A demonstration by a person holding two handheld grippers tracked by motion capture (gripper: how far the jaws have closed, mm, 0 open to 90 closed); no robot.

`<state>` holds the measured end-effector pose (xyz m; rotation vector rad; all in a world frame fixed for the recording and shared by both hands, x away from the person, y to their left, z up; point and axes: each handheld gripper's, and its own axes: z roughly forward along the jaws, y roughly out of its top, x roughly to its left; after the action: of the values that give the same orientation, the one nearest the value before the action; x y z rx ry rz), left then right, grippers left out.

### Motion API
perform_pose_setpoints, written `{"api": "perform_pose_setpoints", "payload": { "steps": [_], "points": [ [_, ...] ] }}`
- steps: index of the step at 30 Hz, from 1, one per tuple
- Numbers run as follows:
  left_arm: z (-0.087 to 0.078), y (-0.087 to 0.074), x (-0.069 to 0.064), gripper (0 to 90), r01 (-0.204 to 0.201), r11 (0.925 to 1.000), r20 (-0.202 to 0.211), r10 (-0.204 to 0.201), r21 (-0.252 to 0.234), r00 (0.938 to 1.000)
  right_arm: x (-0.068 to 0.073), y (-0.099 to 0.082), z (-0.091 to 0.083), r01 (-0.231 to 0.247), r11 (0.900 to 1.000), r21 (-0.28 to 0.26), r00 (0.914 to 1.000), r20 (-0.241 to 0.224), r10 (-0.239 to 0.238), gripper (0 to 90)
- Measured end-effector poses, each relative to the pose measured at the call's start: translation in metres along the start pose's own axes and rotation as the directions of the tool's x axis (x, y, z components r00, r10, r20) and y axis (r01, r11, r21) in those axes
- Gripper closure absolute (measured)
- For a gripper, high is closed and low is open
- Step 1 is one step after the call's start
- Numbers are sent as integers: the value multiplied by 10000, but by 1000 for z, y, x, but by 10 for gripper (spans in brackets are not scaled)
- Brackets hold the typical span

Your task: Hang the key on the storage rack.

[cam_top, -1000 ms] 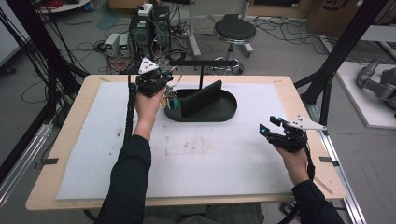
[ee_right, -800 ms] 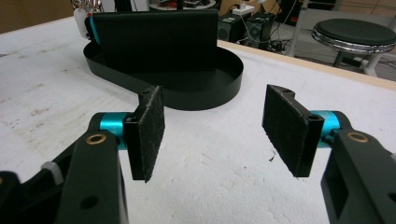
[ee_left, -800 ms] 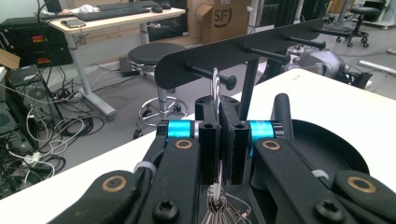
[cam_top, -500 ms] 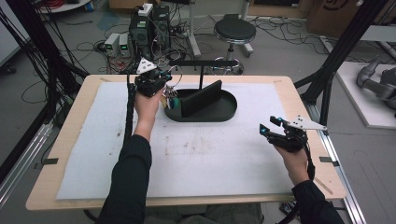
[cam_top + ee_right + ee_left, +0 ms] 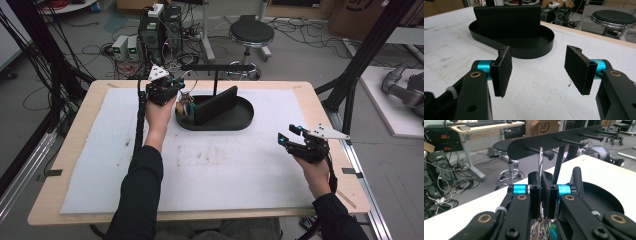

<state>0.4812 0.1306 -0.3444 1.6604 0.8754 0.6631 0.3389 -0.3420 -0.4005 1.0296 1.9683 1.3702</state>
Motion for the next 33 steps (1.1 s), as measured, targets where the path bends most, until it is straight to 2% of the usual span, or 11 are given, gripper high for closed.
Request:
{"api": "perform_pose_setpoints", "payload": {
  "steps": [6, 9, 15, 21, 27, 33],
  "points": [
    [-1, -2, 1, 822, 100, 9999, -160, -99, 46, 9998, 0, 0, 0, -5, 10000, -5, 10000, 8, 5, 396],
    [-3, -1, -1, 736, 142, 9999, -257, -139, 99, 9996, 0, 0, 0, 16, 10000, -14, 10000, -1, -16, 397],
    [-12, 6, -12, 518, -303, 9990, -558, 320, 314, 9979, 0, 0, 0, 12, 10000, -17, 10000, 15, -12, 396],
    [-32, 6, -28, 411, -885, 9960, -685, 892, 136, 9937, -1, 0, 0, -26, 10000, -36, 10000, 47, 26, 397],
    [-62, -2, -46, 373, -1026, 9946, -168, 1029, 181, 9945, -2, 0, 0, -63, 10000, -41, 9999, 89, 63, 397],
    [-91, -16, -54, 309, -797, 9965, 412, 786, 260, 9961, -3, 0, -2, -109, 9999, -53, 9998, 170, 110, 396]
  ]
}}
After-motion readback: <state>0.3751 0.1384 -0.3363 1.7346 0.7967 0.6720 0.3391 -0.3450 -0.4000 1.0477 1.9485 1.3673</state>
